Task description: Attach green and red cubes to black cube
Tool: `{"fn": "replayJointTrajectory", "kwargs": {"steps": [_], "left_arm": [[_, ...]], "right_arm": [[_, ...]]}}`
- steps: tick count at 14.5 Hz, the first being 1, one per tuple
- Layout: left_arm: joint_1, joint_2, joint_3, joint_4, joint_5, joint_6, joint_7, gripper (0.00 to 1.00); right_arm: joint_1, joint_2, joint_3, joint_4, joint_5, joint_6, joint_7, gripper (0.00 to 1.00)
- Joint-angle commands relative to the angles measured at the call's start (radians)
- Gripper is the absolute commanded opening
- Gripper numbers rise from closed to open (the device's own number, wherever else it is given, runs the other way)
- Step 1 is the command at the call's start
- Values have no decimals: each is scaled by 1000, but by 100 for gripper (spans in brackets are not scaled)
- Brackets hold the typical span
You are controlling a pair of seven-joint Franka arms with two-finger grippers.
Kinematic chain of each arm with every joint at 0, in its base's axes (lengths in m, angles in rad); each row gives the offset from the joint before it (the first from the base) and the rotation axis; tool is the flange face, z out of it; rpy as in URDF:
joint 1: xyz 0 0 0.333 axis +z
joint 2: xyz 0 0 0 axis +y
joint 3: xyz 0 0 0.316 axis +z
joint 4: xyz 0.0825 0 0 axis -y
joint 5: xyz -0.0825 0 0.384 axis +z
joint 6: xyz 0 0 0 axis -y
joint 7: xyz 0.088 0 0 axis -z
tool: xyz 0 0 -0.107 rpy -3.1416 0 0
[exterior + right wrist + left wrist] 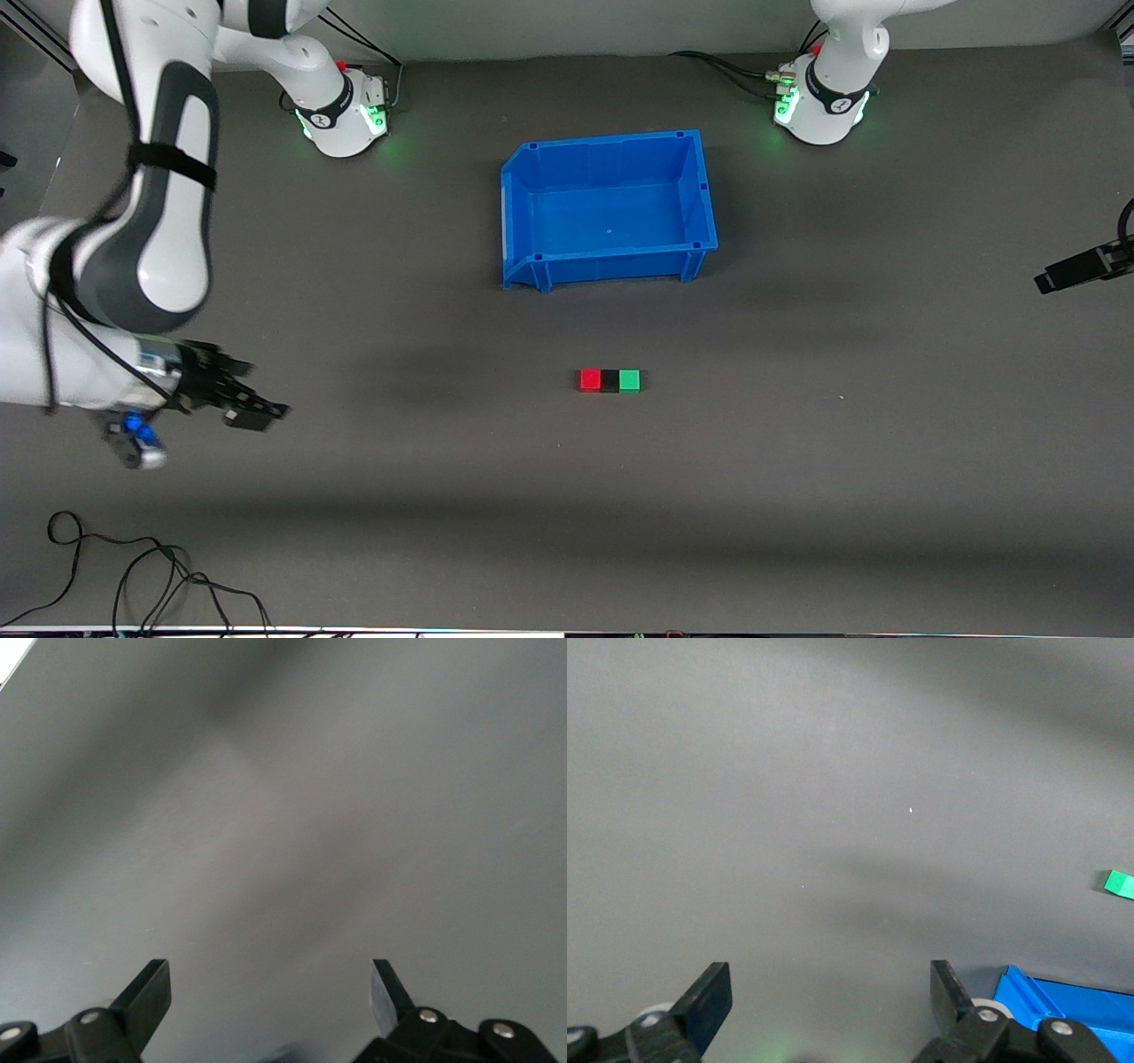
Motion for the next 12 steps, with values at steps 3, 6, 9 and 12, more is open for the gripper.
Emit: {"fn": "replayJointTrajectory", "kwargs": {"steps": [3,6,9,12], "left_arm": [[-31,28,-15,27,-1,40,67,100],[-51,-39,-15,-66,-4,57,134,100],[-81,-124,-14,-229,-3,183,137,100],[-78,-63,-14,-148,-3,110,161,100]], "right_arm": [[1,-235,63,-64,-315,-11,-100,100],[-242,-403,368,-128,-496,-5,-170,100],[-476,-484,594,-173,-529,-5,-342,100],[-643,-501,732,-172,-529,-3,-531,100]]}}
